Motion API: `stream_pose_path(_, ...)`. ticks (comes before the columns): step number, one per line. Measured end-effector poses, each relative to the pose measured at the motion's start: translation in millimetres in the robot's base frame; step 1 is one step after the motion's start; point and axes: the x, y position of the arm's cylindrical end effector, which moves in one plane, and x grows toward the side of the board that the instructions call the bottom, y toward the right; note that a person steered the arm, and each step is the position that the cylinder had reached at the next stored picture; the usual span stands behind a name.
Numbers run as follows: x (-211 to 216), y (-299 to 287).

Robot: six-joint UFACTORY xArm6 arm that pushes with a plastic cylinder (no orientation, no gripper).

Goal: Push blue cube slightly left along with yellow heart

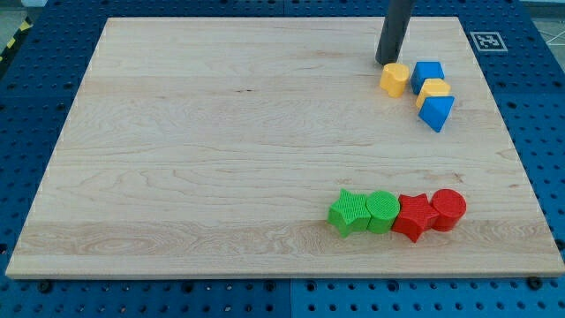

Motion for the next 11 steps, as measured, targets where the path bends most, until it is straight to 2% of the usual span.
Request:
stream_pose_path(3,-0.5,57.7)
stream_pose_path(6,54.0,94.5)
stream_pose_path(11,60.1,1.2)
